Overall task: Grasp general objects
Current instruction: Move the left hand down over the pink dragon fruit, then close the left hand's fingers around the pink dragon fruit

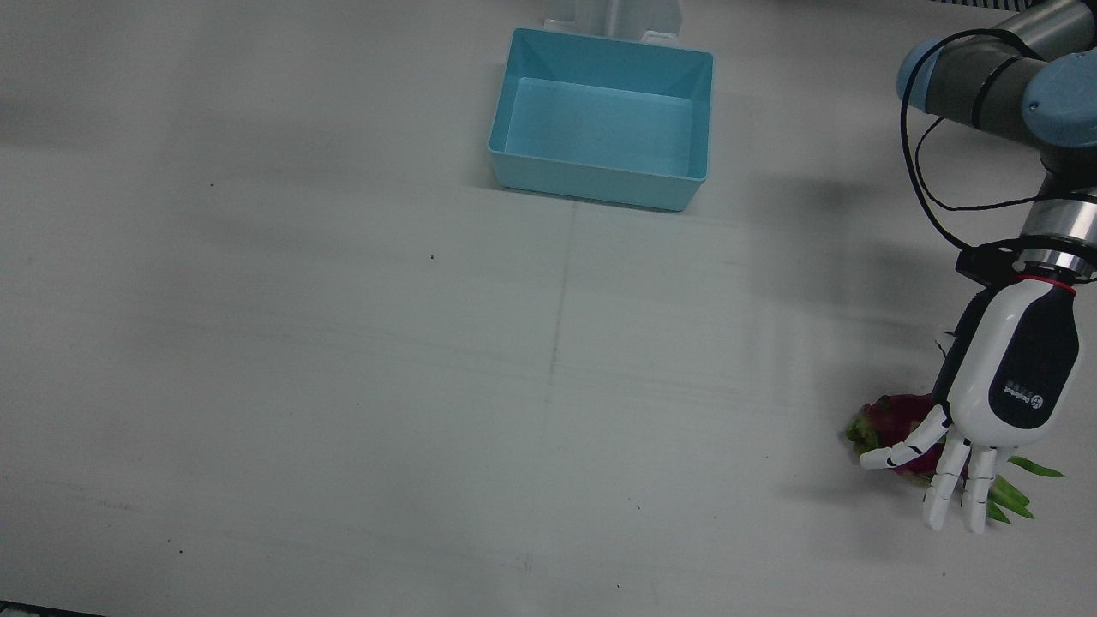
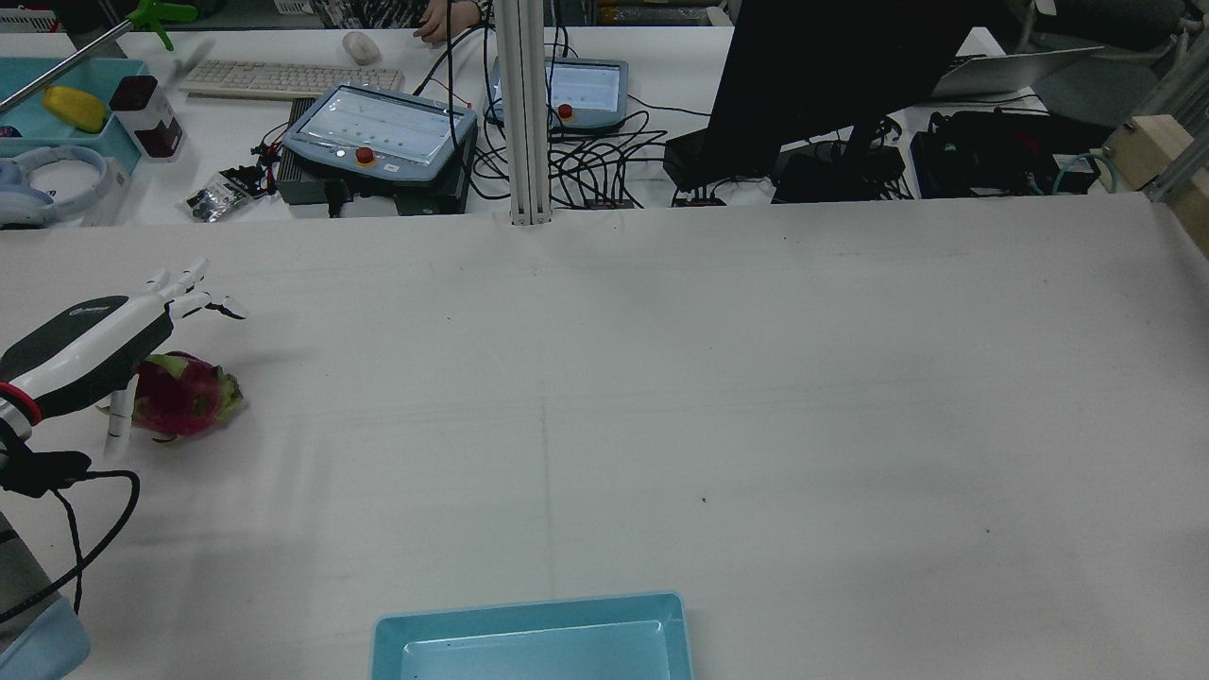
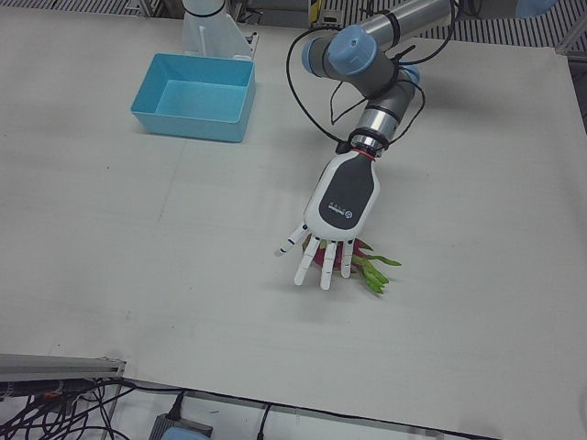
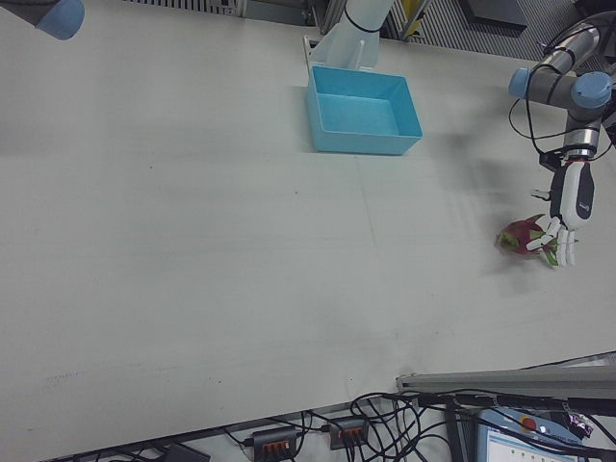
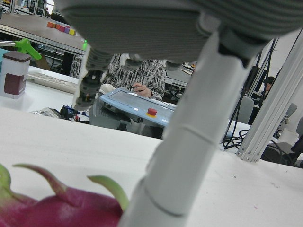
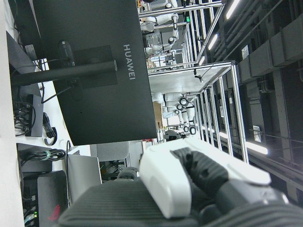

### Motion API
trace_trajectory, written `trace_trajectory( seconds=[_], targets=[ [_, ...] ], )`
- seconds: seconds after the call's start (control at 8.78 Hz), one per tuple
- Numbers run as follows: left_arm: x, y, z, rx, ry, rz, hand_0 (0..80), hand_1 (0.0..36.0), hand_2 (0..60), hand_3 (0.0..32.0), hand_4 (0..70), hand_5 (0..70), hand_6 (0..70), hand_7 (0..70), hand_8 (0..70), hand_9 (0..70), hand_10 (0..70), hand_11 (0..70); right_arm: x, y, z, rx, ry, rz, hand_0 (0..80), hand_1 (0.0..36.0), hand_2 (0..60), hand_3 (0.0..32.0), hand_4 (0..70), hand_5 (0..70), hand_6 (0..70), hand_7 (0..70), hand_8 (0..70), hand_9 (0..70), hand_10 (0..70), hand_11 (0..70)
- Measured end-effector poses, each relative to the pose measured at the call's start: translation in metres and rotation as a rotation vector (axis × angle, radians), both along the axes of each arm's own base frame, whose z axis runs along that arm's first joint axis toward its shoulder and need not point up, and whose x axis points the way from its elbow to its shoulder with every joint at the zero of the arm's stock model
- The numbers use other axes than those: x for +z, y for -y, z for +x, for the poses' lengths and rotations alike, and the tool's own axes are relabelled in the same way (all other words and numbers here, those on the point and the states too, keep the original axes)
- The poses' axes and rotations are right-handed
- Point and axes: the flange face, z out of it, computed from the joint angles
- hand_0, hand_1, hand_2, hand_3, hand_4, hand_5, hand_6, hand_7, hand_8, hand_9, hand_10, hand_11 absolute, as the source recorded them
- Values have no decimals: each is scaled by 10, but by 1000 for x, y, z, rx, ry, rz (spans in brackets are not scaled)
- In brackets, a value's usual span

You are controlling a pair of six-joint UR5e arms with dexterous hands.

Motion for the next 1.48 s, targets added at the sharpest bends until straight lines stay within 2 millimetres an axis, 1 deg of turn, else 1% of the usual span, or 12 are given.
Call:
trace_trajectory(
  seconds=[0.11,0.23,0.34,0.46,0.57,0.8,1.03,1.14,1.37,1.48],
  targets=[
    [4,-3,5,-21,18,-12,800,360,52,320,0,436,0,32,53,0,0,0,0,0,0,0,0,0,0,0,0,0,0,0,0,0,0,0,0,0],
    [2,-11,17,-50,58,-37,800,360,56,320,0,446,0,28,50,0,0,0,0,0,0,0,0,0,0,0,0,0,0,0,0,0,0,0,0,0],
    [-1,-20,28,-69,98,-58,800,360,32,320,0,444,0,5,45,0,0,0,0,0,0,0,0,0,0,0,0,0,0,0,0,0,0,0,0,0],
    [-2,-26,36,-80,131,-74,800,360,25,320,0,433,0,0,45,0,0,0,0,0,0,0,0,-1,0,0,0,0,0,0,0,0,0,0,0,0],
    [-1,-27,42,-84,153,-86,800,360,14,320,0,409,0,0,45,0,0,0,0,0,0,0,0,0,0,0,0,0,0,0,0,0,0,0,0,0],
    [1,-24,48,-89,181,-103,800,359,8,320,0,392,0,0,41,0,0,0,-1,0,0,0,-1,0,0,0,0,0,0,0,0,0,0,0,0,0],
    [3,-21,49,-94,195,-112,800,358,10,320,0,393,0,0,42,0,0,0,-1,0,0,0,0,0,0,0,0,0,0,0,0,0,0,0,0,0],
    [6,-18,52,-95,204,-117,800,358,10,320,0,402,0,0,44,0,0,0,-1,0,0,0,-1,0,0,0,0,0,0,0,0,0,0,0,0,0],
    [16,-12,57,-98,224,-122,800,360,28,320,0,418,0,0,46,0,0,0,-1,0,0,0,-1,1,0,0,0,0,0,0,0,0,0,0,0,0],
    [18,-10,58,-100,233,-119,800,360,34,320,0,446,0,5,48,0,0,1,-1,0,0,0,-1,1,0,0,0,0,0,0,0,0,0,0,0,0]
  ],
)
